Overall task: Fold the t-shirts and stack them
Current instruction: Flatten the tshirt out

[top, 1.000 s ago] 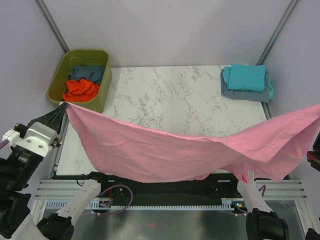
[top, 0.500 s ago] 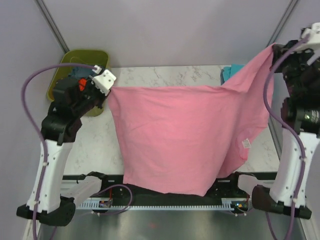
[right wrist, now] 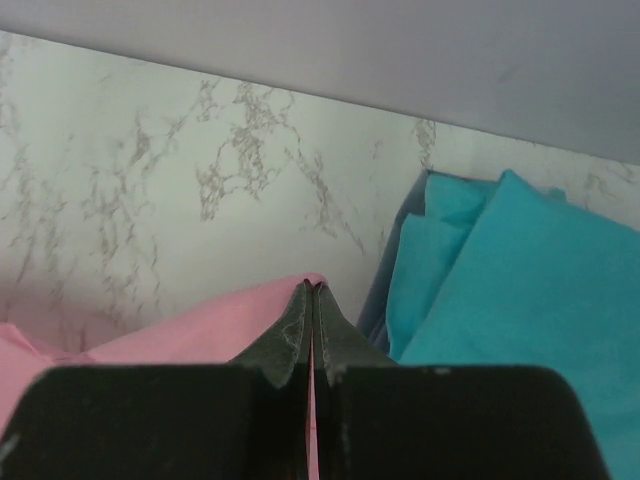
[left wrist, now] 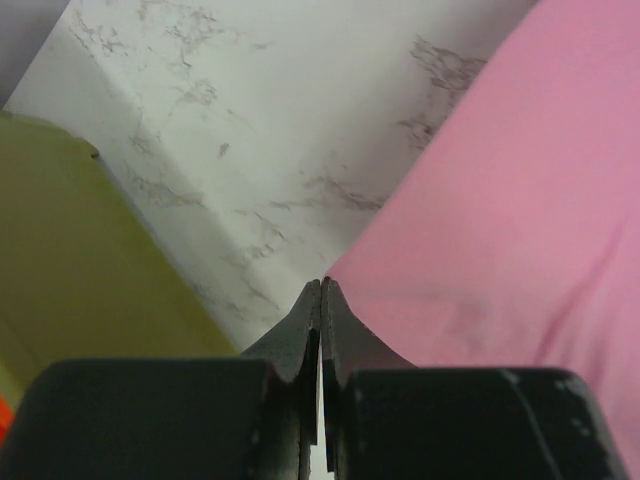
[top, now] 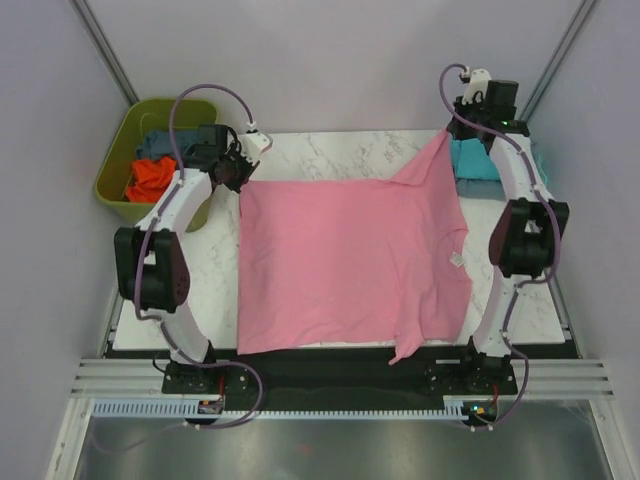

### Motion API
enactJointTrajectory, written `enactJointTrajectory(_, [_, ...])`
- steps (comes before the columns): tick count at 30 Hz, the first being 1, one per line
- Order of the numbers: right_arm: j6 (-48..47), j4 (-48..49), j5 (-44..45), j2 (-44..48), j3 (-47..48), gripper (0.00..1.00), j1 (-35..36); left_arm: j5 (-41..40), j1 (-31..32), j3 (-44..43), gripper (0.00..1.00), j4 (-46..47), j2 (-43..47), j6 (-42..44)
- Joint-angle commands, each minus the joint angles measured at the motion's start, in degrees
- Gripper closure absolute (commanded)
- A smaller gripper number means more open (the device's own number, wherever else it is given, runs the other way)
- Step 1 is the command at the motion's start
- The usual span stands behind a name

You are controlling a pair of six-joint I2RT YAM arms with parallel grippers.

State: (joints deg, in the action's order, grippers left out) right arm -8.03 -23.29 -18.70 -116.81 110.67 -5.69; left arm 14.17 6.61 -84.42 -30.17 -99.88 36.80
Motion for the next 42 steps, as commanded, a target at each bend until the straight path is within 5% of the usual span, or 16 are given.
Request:
enactJointTrajectory(1, [-2.69,3.16,4.26,-10.92,14.34,1.0,1.82,1.39,-1.86,-10.37,0.98,6.79,-7.86,4.51])
enactJointTrajectory(7, [-2.52,4.91,9.11,-27.65,30.9,1.0,3.32,-1.78,-3.09,-24.44,0.98,5.56,-20.69,3.72])
enactJointTrajectory(15, [1.18,15.99,15.19,-30.75,31.8,1.0,3.76,-6.26,-3.1,-35.89,0.98,5.65,-29.06,3.46])
enactJointTrajectory(42, [3.11,20.21,15.18,-31.81,29.25,1.0,7.45,-9.17,-3.98,-31.6,0.98,7.67,-25.37,0.38])
